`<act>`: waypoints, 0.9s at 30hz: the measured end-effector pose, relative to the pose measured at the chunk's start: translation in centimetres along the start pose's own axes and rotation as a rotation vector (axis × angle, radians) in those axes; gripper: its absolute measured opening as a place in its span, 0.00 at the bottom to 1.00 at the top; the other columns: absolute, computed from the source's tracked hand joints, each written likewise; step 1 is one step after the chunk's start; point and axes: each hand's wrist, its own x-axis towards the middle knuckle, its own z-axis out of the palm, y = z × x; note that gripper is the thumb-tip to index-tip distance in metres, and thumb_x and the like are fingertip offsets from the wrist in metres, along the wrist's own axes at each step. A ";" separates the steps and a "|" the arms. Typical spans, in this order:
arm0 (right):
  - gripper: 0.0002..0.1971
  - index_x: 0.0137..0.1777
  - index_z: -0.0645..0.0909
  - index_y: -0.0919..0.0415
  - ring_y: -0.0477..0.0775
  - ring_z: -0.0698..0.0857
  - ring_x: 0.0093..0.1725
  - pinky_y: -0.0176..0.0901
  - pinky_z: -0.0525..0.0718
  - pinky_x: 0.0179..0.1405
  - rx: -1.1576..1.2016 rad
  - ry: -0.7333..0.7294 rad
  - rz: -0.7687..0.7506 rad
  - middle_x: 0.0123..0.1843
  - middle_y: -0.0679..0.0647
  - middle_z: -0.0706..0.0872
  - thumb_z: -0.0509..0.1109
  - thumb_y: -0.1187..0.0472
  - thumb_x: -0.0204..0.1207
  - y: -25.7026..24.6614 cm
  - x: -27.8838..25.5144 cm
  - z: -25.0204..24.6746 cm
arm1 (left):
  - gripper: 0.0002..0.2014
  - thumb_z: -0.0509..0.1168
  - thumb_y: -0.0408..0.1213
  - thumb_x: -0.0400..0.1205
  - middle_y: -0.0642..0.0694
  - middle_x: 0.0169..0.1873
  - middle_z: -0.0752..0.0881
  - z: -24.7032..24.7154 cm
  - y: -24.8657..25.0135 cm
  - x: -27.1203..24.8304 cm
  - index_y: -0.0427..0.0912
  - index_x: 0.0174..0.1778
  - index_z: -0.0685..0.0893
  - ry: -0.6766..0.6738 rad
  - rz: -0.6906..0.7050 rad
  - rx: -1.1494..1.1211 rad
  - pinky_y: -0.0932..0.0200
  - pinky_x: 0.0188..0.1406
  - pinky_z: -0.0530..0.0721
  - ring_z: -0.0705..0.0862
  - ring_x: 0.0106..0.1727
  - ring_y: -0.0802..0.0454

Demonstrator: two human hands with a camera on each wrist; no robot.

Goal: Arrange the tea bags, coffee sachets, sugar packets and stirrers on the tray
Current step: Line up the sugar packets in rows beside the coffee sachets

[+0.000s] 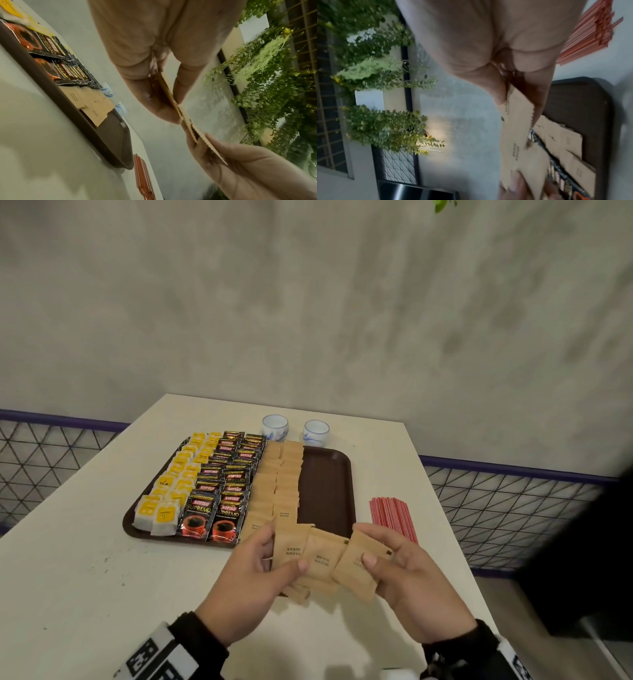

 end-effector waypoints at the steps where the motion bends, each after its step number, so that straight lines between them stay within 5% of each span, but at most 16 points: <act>1: 0.17 0.64 0.81 0.58 0.60 0.89 0.52 0.48 0.86 0.45 0.064 -0.021 0.012 0.54 0.65 0.90 0.64 0.74 0.79 -0.3 -0.1 0.0 | 0.19 0.68 0.22 0.76 0.48 0.48 0.91 -0.3 0.1 0.0 0.44 0.60 0.80 0.012 0.009 -0.012 0.49 0.46 0.90 0.90 0.49 0.49; 3: 0.21 0.69 0.75 0.60 0.62 0.89 0.54 0.46 0.88 0.45 0.173 -0.060 0.004 0.57 0.69 0.88 0.64 0.73 0.77 -1.1 -0.2 0.2 | 0.20 0.68 0.22 0.75 0.47 0.48 0.91 -0.8 0.2 -0.2 0.45 0.60 0.80 0.027 0.022 -0.024 0.50 0.44 0.90 0.90 0.48 0.48; 6: 0.39 0.73 0.71 0.61 0.67 0.87 0.60 0.46 0.88 0.49 0.279 -0.147 -0.048 0.62 0.72 0.85 0.83 0.63 0.62 -1.8 -0.1 0.3 | 0.19 0.68 0.21 0.75 0.46 0.48 0.91 -1.4 0.3 -0.4 0.42 0.60 0.80 0.036 0.038 -0.032 0.49 0.43 0.91 0.90 0.48 0.47; 8: 0.46 0.73 0.71 0.60 0.70 0.85 0.63 0.48 0.87 0.53 0.296 -0.189 -0.088 0.64 0.73 0.84 0.88 0.59 0.55 -2.1 -0.2 0.4 | 0.19 0.68 0.21 0.75 0.46 0.48 0.91 -1.6 0.4 -0.4 0.42 0.60 0.80 0.027 0.048 -0.043 0.50 0.43 0.91 0.90 0.49 0.46; 11: 0.40 0.73 0.70 0.60 0.70 0.85 0.63 0.49 0.87 0.54 0.250 -0.181 -0.162 0.62 0.73 0.85 0.83 0.60 0.61 -3.0 -0.4 1.2 | 0.19 0.68 0.21 0.75 0.45 0.49 0.91 -1.9 0.5 -0.4 0.41 0.60 0.80 0.017 0.075 -0.056 0.55 0.40 0.90 0.91 0.48 0.46; 15: 0.21 0.67 0.76 0.57 0.60 0.91 0.49 0.45 0.88 0.44 0.074 -0.065 -0.202 0.49 0.64 0.91 0.64 0.74 0.76 -3.9 -0.2 1.8 | 0.20 0.70 0.23 0.74 0.44 0.50 0.91 -2.6 0.4 -0.1 0.41 0.61 0.79 0.016 0.070 -0.072 0.52 0.41 0.90 0.90 0.50 0.44; 18: 0.21 0.59 0.85 0.49 0.53 0.89 0.48 0.51 0.86 0.48 -0.138 0.000 -0.247 0.49 0.54 0.90 0.64 0.77 0.79 -3.6 0.5 1.7 | 0.31 0.81 0.39 0.63 0.44 0.50 0.91 -3.3 0.0 -0.1 0.42 0.61 0.80 0.018 0.046 -0.078 0.51 0.40 0.90 0.90 0.50 0.43; 20: 0.19 0.53 0.87 0.42 0.48 0.85 0.48 0.44 0.82 0.52 -0.404 0.042 -0.309 0.49 0.47 0.90 0.68 0.71 0.78 -3.3 0.8 1.5 | 0.35 0.82 0.46 0.57 0.44 0.50 0.91 -3.7 -0.3 -0.2 0.43 0.60 0.80 0.039 0.019 -0.068 0.51 0.39 0.90 0.90 0.50 0.43; 23: 0.18 0.46 0.85 0.42 0.44 0.79 0.39 0.36 0.76 0.44 -0.585 0.090 -0.292 0.44 0.44 0.88 0.69 0.71 0.77 -2.9 1.7 1.2 | 0.19 0.73 0.29 0.72 0.45 0.47 0.91 -4.4 -0.5 -0.3 0.44 0.58 0.81 0.108 -0.027 -0.067 0.48 0.37 0.90 0.90 0.48 0.45; 27: 0.19 0.49 0.78 0.51 0.55 0.82 0.31 0.45 0.78 0.30 -0.348 0.162 -0.151 0.43 0.56 0.85 0.61 0.80 0.77 -1.9 3.4 1.6 | 0.20 0.71 0.26 0.74 0.48 0.47 0.91 -5.5 -1.3 -0.2 0.49 0.57 0.80 0.175 -0.106 -0.014 0.42 0.42 0.90 0.90 0.49 0.45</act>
